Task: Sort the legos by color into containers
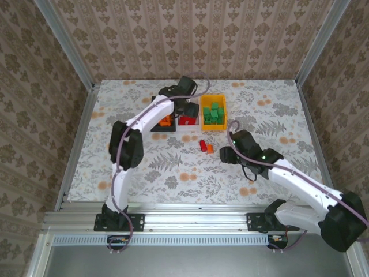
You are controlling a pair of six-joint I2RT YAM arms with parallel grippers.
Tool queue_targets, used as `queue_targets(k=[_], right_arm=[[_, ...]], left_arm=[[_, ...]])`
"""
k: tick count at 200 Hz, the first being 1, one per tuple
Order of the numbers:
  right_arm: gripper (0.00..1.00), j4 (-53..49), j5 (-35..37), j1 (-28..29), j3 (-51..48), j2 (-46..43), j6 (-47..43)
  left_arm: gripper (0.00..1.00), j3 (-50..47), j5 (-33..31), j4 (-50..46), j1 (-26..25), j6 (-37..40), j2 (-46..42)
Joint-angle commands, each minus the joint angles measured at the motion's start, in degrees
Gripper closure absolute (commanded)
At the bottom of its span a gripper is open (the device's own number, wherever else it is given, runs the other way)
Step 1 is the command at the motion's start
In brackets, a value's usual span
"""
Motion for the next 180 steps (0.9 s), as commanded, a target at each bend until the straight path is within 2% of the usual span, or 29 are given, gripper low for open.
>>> queue_targets(k=[1, 28, 52, 80, 99, 127, 171, 180], right_arm=[[0.47, 0.96, 3.36, 2.57, 5.32, 7.15, -2.65], [0.48, 2.51, 5.04, 3.76, 12.50, 20.39, -5.07], [0.48, 2.87, 6.44, 4.51, 19.00, 30.55, -7.56], [0.48, 2.31, 8.78, 5.55, 25.32, 38.77, -10.25], [0.48, 1.92, 10.44, 5.54, 28.42, 42.33, -11.07], [0.49, 1.44, 10.54, 5.47, 31.46, 46.07, -12.09], [0.52, 1.75, 9.63, 5.77, 31.94, 48.46, -10.45], [0.52, 1.98, 9.89, 5.95, 31.62, 48.36, -10.08]], left_arm=[[0.25, -10.72, 0.15, 7.28, 0.05, -2.33, -14.01], [0.23, -28.60, 1.30, 14.26, 1.85, -6.91, -27.77], [0.15, -41.68, 3.44, 17.32, 4.67, -11.49, -37.89], [0.01, -54.83, 5.56, 20.28, 6.81, -15.06, -47.59], [0.00, -61.45, 5.88, 20.94, 7.84, -16.44, -52.38], [0.00, -67.26, 7.95, 22.61, 9.09, -17.95, -56.48], [0.00, -67.27, 8.46, 21.84, 9.96, -17.08, -57.71], [0.00, -67.17, 8.61, 21.93, 11.59, -16.81, -57.63]])
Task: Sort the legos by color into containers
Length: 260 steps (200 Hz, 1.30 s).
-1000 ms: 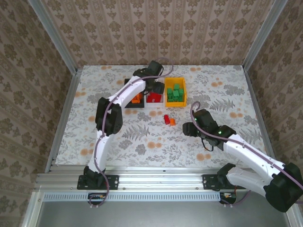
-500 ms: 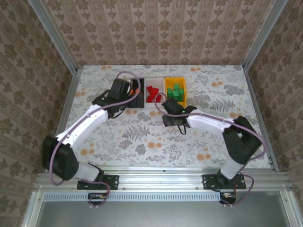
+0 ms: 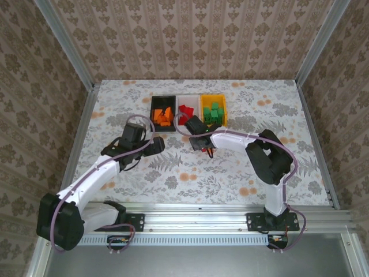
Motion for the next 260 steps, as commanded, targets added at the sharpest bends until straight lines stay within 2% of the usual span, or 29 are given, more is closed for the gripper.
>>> queue_targets(k=[1, 65, 89, 116, 169, 202, 234, 260], right_arm=[[0.52, -0.79, 1.23, 0.57, 0.28, 0.62, 0.94], [0.52, -2.41, 2.94, 1.62, 0.68, 1.66, 1.63], [0.46, -2.02, 3.13, 1.62, -0.61, 1.11, 0.79], [0.46, -2.12, 1.03, 1.56, -0.71, 2.23, 0.22], [0.54, -1.56, 0.34, 1.52, -1.00, 3.59, 1.04], [0.67, -1.05, 0.78, 1.69, -1.24, 1.67, 1.34], [0.68, -1.87, 1.05, 1.74, 1.15, -2.86, 0.94], [0.69, -3.49, 0.95, 0.88, 7.03, -4.86, -0.55]], left_arm=[[0.00, 0.56, 1.17, 1.32, 1.73, -0.26, -0.79], [0.00, 0.22, 2.11, 2.30, 1.96, -0.61, -0.43], [0.00, -0.35, 2.17, 2.32, 1.91, -0.70, -1.04], [0.00, -0.80, 2.47, 2.40, 1.94, -0.52, -1.01], [0.00, -0.85, 2.46, 2.54, 2.02, -0.69, -0.81], [0.00, -0.77, 2.72, 2.61, 2.20, -0.55, -0.62], [0.00, -0.16, 2.81, 2.28, 2.44, -0.35, -0.62], [0.00, -0.14, 2.82, 1.87, 3.12, -0.39, -0.53]])
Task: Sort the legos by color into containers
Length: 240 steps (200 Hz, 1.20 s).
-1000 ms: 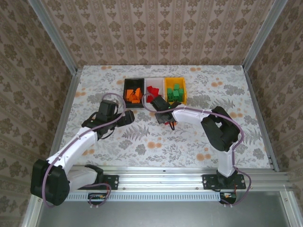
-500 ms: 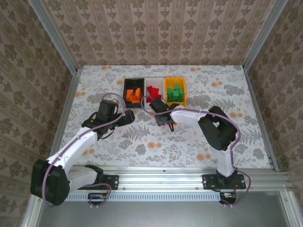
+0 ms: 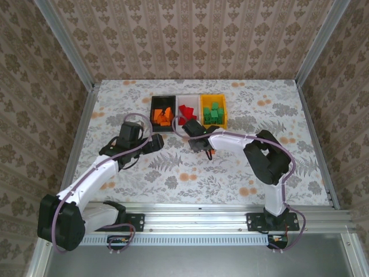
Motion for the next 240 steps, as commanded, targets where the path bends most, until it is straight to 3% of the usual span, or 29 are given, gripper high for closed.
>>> queue_targets(k=[1, 31, 115, 149, 174, 240], right_arm=[[0.69, -1.99, 0.07, -0.48, 6.72, -4.57, -1.63], [0.68, -5.33, -0.73, -2.74, 17.59, -0.01, -3.23], [0.66, -18.13, -6.51, -9.07, 52.14, 24.57, -5.82], [0.63, -19.40, -6.51, -9.41, 56.33, 28.18, -6.47], [0.47, -20.81, -5.82, -9.77, 58.13, 29.08, -7.06], [0.41, -19.64, -4.19, -6.85, 55.76, 18.21, -8.92]], left_arm=[[0.00, -0.03, 0.57, -0.23, 0.90, -0.37, -0.42], [0.00, -0.90, 1.72, -0.61, 2.52, -1.67, -0.51], [0.00, -3.53, 6.96, -0.43, 4.89, -3.77, -1.42], [0.00, -3.29, 7.32, -0.52, 5.02, -3.63, -1.44], [0.00, -2.88, 7.57, -0.22, 5.05, -3.56, -1.34], [0.00, -1.53, 9.26, 0.52, 5.07, -3.77, -1.42]])
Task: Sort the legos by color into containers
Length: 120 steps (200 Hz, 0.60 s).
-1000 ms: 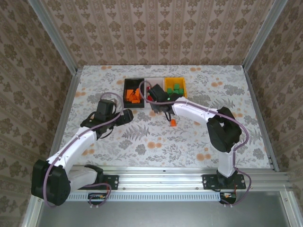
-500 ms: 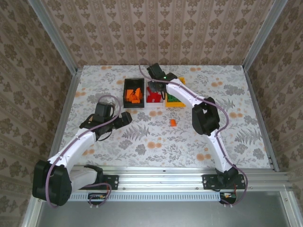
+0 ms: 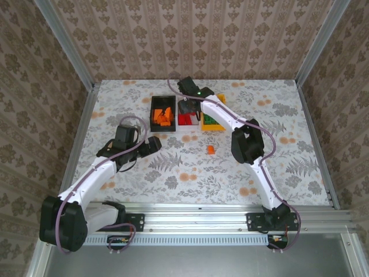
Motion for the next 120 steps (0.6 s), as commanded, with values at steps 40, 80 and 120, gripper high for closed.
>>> queue_targets(k=[40, 80, 120], right_arm=[[0.41, 7.08, 3.65, 3.24, -23.06, -26.52, 1.03], [0.34, 14.93, 1.86, 3.67, -51.96, -42.14, 8.65], [0.31, 19.96, -0.98, 4.31, -67.49, -44.64, 14.68]], left_arm=[[0.00, 0.28, 2.39, 2.56, 0.27, -2.07, -1.48], [0.00, -1.68, 3.32, 5.42, -1.18, -3.26, -0.49], [0.00, -3.37, 3.40, 8.25, -2.78, -4.77, 0.63]])
